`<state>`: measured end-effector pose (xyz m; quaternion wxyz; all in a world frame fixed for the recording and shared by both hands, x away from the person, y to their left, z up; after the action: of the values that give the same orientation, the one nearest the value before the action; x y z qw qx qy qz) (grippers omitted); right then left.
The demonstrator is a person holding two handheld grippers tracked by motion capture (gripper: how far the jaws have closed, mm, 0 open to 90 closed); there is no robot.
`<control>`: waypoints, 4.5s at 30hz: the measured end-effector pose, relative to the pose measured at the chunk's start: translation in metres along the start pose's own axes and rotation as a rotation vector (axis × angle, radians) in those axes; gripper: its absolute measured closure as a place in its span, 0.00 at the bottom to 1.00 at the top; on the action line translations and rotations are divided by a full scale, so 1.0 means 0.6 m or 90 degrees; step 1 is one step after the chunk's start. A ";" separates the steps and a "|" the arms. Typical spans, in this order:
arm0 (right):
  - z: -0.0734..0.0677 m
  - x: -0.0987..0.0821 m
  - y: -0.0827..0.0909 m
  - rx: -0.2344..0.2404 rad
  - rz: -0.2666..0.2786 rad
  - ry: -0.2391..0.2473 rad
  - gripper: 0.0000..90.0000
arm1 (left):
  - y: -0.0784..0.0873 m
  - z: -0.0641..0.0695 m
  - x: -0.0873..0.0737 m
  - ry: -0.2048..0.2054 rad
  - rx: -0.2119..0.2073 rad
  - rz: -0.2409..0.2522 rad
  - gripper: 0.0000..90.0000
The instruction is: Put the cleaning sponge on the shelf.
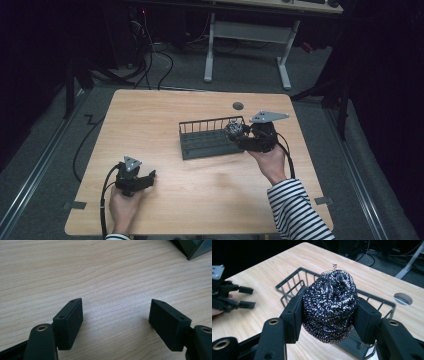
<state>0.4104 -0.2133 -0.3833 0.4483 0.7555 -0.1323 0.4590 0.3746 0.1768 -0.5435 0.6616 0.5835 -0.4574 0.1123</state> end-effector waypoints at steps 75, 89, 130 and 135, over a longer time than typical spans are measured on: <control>0.049 0.007 -0.178 -0.089 -0.158 -0.038 0.48 | 0.000 0.000 0.000 0.002 0.001 0.000 0.31; 0.046 0.012 -0.171 -0.080 -0.134 -0.048 0.44 | 0.000 0.000 0.000 0.001 0.001 -0.001 0.31; 0.037 0.014 -0.006 -0.058 -0.028 -0.025 0.47 | 0.000 0.000 0.001 0.002 0.000 -0.001 0.31; 0.033 0.010 0.004 -0.059 -0.018 -0.018 0.48 | -0.001 0.000 0.001 0.002 0.001 0.000 0.31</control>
<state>0.4239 -0.2292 -0.3805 0.4875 0.7423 -0.1488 0.4350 0.3750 0.1763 -0.5434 0.6619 0.5839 -0.4562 0.1133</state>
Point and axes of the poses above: each handheld gripper's, and its own axes: y roughly backward along the jaws, x roughly out of its top, z roughly to its right, the point moved 1 cm from there along -y, roughly forward along the jaws, and after that the axes turned 9 degrees about -y, right-handed, at the moved point
